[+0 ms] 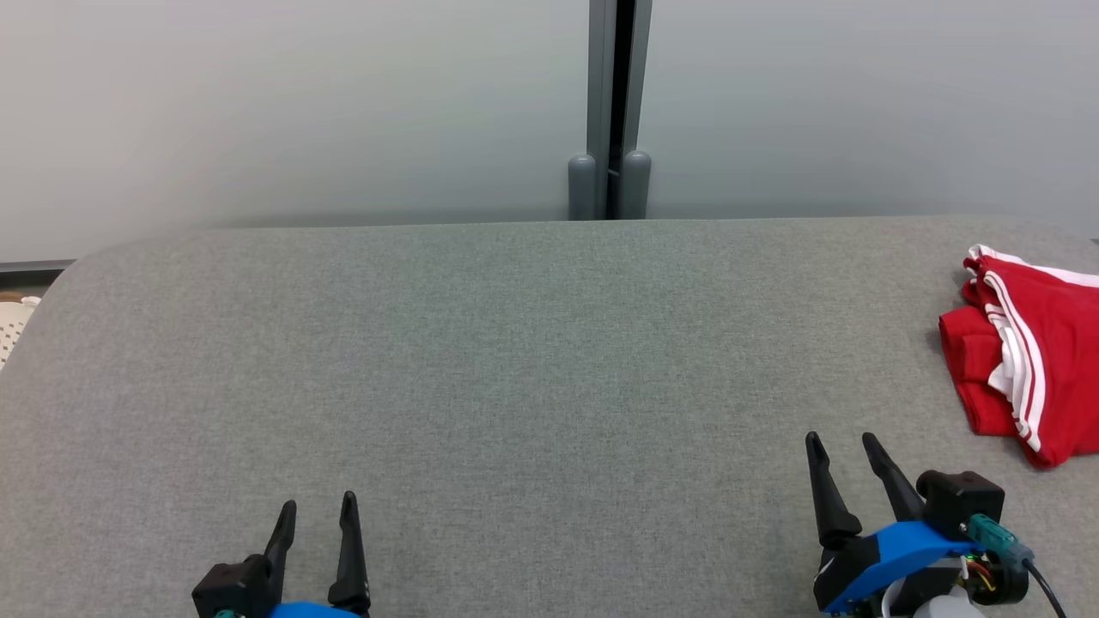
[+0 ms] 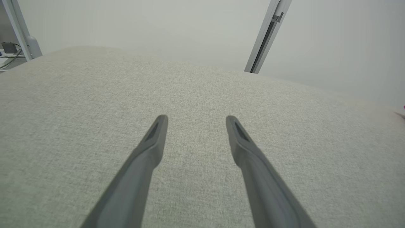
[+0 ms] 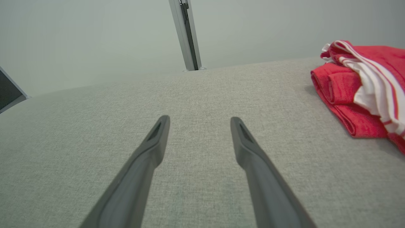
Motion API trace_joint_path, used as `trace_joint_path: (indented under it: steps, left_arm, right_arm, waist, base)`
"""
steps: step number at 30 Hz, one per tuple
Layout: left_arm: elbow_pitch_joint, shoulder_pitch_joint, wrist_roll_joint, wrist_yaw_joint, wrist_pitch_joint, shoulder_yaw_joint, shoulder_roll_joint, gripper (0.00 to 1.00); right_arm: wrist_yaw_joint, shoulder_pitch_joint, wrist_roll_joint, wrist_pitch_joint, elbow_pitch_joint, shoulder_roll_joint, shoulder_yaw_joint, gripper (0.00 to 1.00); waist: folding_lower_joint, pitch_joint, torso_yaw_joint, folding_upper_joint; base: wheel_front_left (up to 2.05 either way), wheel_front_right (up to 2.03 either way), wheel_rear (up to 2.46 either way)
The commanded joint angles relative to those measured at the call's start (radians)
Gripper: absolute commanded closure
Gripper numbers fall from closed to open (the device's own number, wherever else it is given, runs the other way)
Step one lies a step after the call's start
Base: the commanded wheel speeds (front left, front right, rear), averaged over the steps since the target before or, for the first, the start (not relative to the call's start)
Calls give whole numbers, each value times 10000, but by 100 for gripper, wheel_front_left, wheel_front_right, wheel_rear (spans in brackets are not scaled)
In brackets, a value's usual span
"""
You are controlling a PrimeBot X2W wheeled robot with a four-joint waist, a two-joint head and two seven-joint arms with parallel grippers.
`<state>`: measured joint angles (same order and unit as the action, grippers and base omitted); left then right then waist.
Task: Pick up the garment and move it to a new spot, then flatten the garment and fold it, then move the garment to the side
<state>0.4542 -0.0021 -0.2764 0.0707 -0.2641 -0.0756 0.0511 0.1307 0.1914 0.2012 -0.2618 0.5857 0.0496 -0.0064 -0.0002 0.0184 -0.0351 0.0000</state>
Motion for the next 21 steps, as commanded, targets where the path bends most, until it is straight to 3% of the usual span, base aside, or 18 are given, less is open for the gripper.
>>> trace_joint_path:
  steps: [1, 2, 3, 6, 21]
  left_arm:
    - [-11, 88, -62, 51, -1, -40, -5, 0]
    - [10, 97, -136, 80, -1, -72, -5, 0]
    - [40, 15, -129, 69, 3, -48, -4, 100]
    - [224, 30, -255, 86, 82, -1, -8, 100]
    - [-249, -214, -2874, 190, 821, 379, -8, 100]
  right_arm:
    - [0, -144, 47, -36, -64, 29, 35, 0]
    - [0, -147, 95, -36, -82, 29, 75, 0]
    - [0, -1, 69, 3, -4, -8, 54, 100]
    - [0, -28, 193, 104, 177, -40, -4, 100]
    - [0, -197, 2983, 841, -564, -27, -216, 100]
  waist:
    - [2, 0, 23, 0]
    - [2, -2, 39, 0]
    - [2, -4, 38, 0]
    - [2, -12, 46, 0]
    - [2, -29, 83, 0]
  base:
    - [0, 0, 0]
    - [0, 0, 0]
    - [0, 0, 0]
    - [0, 0, 0]
    - [0, 0, 0]
